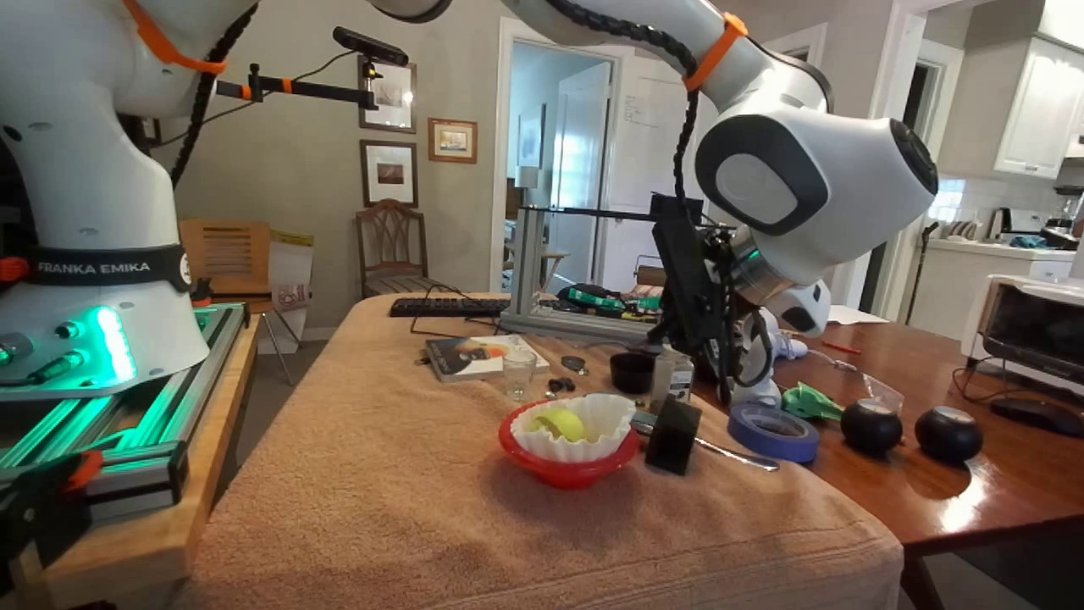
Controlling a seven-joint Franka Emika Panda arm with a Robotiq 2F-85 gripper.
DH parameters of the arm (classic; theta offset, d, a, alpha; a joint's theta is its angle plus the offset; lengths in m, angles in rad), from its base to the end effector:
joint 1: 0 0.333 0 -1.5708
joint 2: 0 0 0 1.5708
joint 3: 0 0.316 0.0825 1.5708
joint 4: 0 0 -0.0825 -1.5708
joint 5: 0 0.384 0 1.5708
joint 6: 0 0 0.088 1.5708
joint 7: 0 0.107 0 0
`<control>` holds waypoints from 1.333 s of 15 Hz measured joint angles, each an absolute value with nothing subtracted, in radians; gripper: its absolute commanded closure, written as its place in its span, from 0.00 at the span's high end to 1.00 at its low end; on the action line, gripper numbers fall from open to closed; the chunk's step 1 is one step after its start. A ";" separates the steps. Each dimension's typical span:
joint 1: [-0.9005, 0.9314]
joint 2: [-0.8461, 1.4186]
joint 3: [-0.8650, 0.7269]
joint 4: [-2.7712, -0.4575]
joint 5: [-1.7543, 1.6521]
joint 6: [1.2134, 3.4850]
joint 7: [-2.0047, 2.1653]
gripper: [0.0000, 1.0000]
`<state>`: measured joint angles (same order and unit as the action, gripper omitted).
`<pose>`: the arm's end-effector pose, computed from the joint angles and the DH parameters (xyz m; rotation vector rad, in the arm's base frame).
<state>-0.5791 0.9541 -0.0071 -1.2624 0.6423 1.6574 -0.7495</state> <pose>0.6094 -0.3322 0.1613 -2.3348 0.0954 0.0635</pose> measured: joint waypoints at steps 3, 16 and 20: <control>-0.576 0.954 -0.008 -1.286 0.644 1.734 -0.749 0.01; -0.561 0.905 -0.025 -1.334 0.440 1.568 -0.699 0.92; -0.560 0.761 -0.043 -1.463 0.317 1.494 -0.829 0.96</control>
